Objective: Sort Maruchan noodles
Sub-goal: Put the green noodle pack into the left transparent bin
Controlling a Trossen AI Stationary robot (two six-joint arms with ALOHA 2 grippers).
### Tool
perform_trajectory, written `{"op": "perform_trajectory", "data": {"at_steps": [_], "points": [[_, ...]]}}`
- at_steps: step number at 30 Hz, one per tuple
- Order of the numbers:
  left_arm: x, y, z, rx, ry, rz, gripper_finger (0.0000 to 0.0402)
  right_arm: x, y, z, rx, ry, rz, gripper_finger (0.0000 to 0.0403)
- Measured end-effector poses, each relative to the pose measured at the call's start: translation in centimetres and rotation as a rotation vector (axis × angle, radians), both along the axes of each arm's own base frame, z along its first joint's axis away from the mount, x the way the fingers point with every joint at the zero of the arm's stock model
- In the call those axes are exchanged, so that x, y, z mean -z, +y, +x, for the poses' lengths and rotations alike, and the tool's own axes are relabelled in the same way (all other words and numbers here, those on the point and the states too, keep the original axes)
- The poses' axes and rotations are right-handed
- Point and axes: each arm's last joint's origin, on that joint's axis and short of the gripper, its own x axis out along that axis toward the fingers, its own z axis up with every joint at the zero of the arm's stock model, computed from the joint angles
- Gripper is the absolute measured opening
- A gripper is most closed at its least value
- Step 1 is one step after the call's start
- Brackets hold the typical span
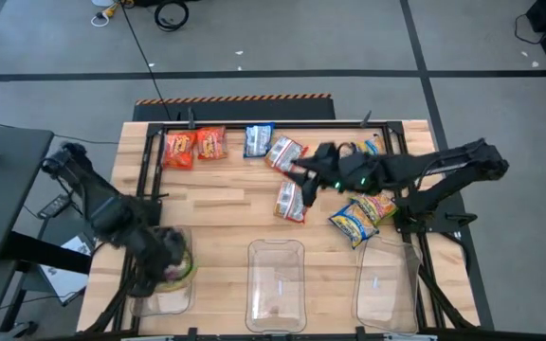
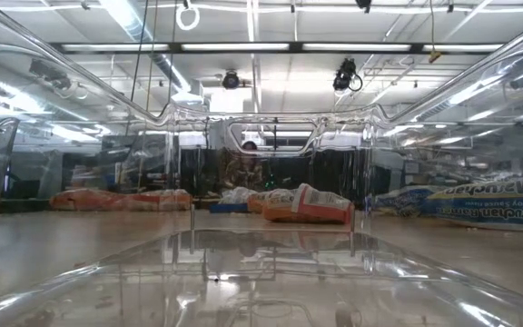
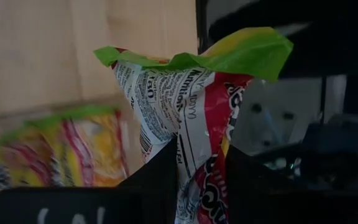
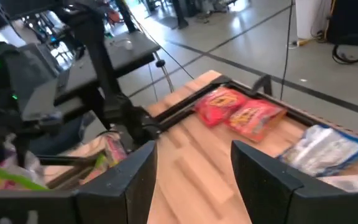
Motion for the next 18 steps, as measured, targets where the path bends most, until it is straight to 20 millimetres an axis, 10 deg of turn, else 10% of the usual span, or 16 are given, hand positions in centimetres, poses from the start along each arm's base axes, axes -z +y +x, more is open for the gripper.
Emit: {"op": "perform_trajectory", "data": {"at_steps": [8, 18], "points": [[6.8, -3.4, -2.4, 0.181, 0.031, 0.021, 0.0087, 2.4, 5.8, 3.8, 0.024, -0.146, 0.007, 0.0211], [13.5, -2.9, -2.8, 0.231, 0.017, 0.046, 0.0087, 5.0, 11.7, 4.9, 0.027, -0.255, 0.099, 0.021]]}}
